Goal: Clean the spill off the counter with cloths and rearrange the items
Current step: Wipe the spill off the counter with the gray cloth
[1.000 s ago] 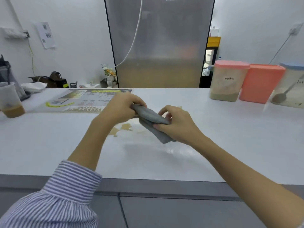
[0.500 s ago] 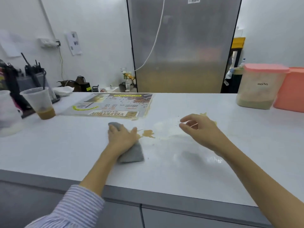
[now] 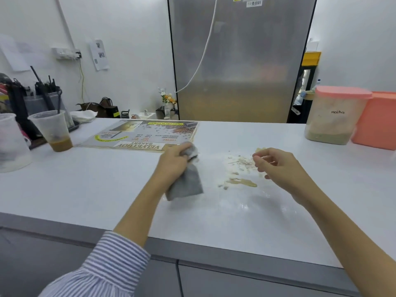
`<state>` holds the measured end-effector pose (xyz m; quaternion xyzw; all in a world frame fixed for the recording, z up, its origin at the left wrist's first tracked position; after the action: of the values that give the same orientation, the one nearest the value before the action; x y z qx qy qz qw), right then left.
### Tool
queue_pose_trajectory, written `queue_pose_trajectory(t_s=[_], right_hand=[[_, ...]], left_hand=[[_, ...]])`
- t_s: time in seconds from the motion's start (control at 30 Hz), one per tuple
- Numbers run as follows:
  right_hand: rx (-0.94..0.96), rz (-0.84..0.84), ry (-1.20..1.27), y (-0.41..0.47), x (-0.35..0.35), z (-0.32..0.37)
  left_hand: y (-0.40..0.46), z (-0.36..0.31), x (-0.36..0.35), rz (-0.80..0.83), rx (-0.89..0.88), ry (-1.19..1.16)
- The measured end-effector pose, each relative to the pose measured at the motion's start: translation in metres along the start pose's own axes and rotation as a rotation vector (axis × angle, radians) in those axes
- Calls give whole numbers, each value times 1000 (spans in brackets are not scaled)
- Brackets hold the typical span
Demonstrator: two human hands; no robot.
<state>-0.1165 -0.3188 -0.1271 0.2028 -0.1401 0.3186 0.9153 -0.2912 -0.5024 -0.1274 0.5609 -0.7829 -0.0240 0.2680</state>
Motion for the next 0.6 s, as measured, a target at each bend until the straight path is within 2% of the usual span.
queue_pose_trajectory(t_s=[0.07, 0.13, 0.23, 0.4, 0.5, 0.6], right_hand=[[-18, 7, 3, 2, 1, -6], [-24, 21, 1, 2, -1, -11], [-30, 37, -1, 2, 0, -17], [-29, 25, 14, 4, 9, -20], [-17, 8, 33, 5, 11, -15], [-1, 4, 59, 4, 12, -11]], left_hand=[[8, 21, 34, -26, 79, 33], [4, 43, 45, -37, 132, 179], [-6, 51, 28, -46, 33, 369], [-28, 17, -46, 65, -115, 426], [-54, -18, -92, 116, -200, 316], [-64, -31, -95, 151, -39, 37]])
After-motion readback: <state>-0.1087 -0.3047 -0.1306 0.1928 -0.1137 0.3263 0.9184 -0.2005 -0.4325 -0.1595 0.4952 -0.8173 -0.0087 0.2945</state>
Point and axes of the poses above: each hand's wrist, its own y-axis towards the middle knuckle, its own x-axis out of the back of the hand, z = x × y, the point moved 4 cm from there along y, towards the middle knuckle, and after that the axes turned 10 degrees about -z, right-handed, at the moved point
